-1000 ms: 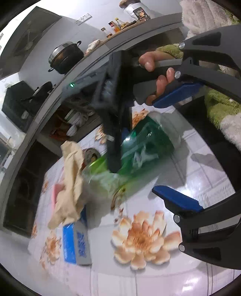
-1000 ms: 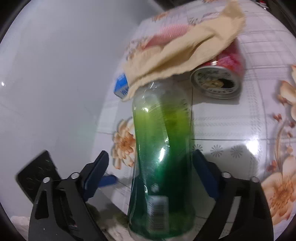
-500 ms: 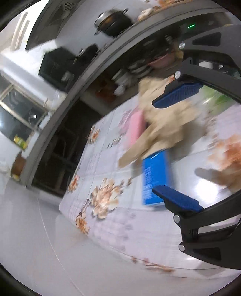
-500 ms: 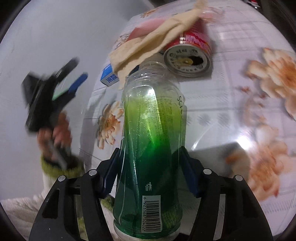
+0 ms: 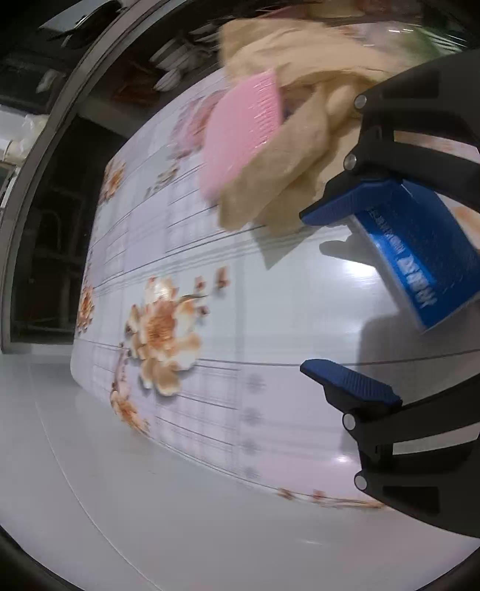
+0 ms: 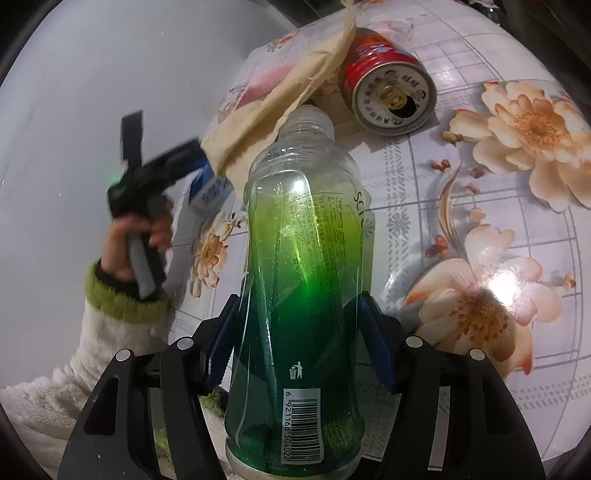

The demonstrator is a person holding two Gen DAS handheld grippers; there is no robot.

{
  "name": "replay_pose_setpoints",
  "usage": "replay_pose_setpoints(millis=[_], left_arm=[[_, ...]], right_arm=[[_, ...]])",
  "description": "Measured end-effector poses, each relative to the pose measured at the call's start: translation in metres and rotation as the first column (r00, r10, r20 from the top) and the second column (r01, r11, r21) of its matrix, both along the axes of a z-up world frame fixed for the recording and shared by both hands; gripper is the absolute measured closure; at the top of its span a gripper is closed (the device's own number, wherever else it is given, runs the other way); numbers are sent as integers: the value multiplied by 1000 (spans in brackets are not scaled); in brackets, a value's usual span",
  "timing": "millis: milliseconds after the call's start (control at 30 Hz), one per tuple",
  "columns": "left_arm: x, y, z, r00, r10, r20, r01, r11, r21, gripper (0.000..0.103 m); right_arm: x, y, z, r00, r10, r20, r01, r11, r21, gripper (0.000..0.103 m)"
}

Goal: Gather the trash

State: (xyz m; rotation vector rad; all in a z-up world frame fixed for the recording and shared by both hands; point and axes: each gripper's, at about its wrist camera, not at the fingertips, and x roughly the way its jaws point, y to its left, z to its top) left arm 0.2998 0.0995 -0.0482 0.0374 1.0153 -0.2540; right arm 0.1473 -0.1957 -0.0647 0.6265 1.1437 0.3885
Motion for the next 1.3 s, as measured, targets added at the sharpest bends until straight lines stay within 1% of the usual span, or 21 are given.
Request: replay_pose_setpoints(millis=[133, 200, 300, 333, 367, 500, 567, 633, 700, 733, 767, 800, 867, 900, 1000, 1033, 1100, 1133, 1167, 1200, 1300], left_arm=[[-45, 1, -4, 999, -44, -32, 43, 999, -17, 30], [-66, 5, -7, 997, -55, -52, 53, 998, -46, 30], [-85, 5, 0, 997, -64, -40, 61, 997, -52, 30], [-91, 6, 4, 998, -63, -25, 62, 997, -53, 30], [-95, 8, 9, 998, -61, -9, 61, 996, -60, 30], [-112, 8, 39, 996, -36, 86, 44, 995, -85, 30], [-130, 2, 60, 984, -73, 163, 94, 988, -126, 30], [-144, -9, 74, 970, -136, 201, 172, 970, -173, 30], [-153, -25, 81, 953, -216, 213, 262, 941, -216, 30], [-160, -39, 81, 939, -277, 205, 323, 915, -242, 30], [-163, -48, 80, 931, -307, 199, 351, 902, -252, 30], [-168, -60, 78, 920, -344, 187, 385, 881, -274, 30], [-173, -78, 70, 906, -395, 155, 424, 850, -313, 30], [-176, -91, 62, 895, -429, 123, 444, 828, -343, 30], [-182, -115, 45, 878, -474, 72, 465, 807, -363, 30], [-184, -124, 39, 871, -486, 63, 474, 801, -366, 30], [-187, -131, 33, 867, -496, 49, 476, 794, -378, 30], [-187, -135, 31, 865, -500, 39, 474, 789, -391, 30], [-186, -138, 29, 864, -502, 32, 471, 787, -399, 30], [-186, -139, 29, 865, -501, 29, 469, 785, -404, 30], [-182, -139, 27, 865, -501, 22, 464, 784, -411, 30]], right_arm=[[-4, -2, 3, 1000, -8, 2, 8, 1000, -3, 44], [-10, -6, 2, 1000, -8, 2, 8, 1000, -7, 43], [-15, -6, 8, 1000, -6, 8, 6, 999, -45, 39], [-14, -7, 12, 1000, -10, 17, 11, 998, -61, 33], [-14, -6, 16, 999, -17, 30, 19, 997, -68, 30], [-14, -18, 32, 994, -72, 88, 79, 994, -73, 27], [-11, -34, 39, 986, -124, 111, 132, 989, -61, 26], [-4, -52, 45, 973, -187, 137, 195, 980, -47, 26], [12, -72, 50, 953, -249, 174, 260, 964, -48, 26], [21, -79, 51, 947, -264, 186, 279, 959, -59, 26], [32, -87, 45, 941, -277, 197, 296, 952, -76, 26], [44, -94, 45, 937, -285, 203, 308, 947, -91, 26], [72, -100, 36, 935, -290, 204, 319, 939, -127, 26], [88, -101, 30, 937, -288, 199, 318, 938, -139, 26], [104, -116, 12, 947, -274, 168, 295, 948, -119, 26], [111, -114, 6, 950, -265, 162, 282, 955, -92, 26], [112, -119, 1, 951, -264, 157, 280, 957, -82, 32], [111, -115, 2, 952, -257, 167, 273, 959, -80, 41], [108, -116, 5, 952, -253, 174, 271, 958, -89, 41], [105, -119, 5, 951, -253, 178, 275, 955, -113, 41], [87, -110, 16, 949, -241, 201, 288, 924, -251, 41]])
